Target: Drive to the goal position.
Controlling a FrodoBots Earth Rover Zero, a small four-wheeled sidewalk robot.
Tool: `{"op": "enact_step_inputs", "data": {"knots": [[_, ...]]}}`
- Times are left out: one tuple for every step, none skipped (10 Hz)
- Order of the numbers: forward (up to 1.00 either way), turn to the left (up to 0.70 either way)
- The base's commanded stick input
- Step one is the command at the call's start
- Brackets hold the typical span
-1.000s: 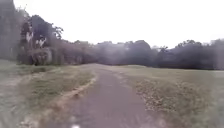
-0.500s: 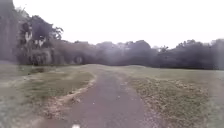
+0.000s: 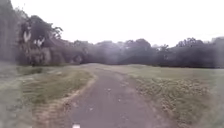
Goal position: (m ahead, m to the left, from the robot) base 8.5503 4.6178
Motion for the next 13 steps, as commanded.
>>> {"op": "enact_step_inputs", "data": {"knots": [[0.45, 0.00], [0.45, 0.00], [0.45, 0.00], [0.45, 0.00], [0.45, 0.00], [0.45, 0.00], [0.45, 0.00], [0.45, 0.00], [0.45, 0.00], [0.45, 0.00], [0.45, 0.00], [0.45, 0.00], [0.45, 0.00]]}}
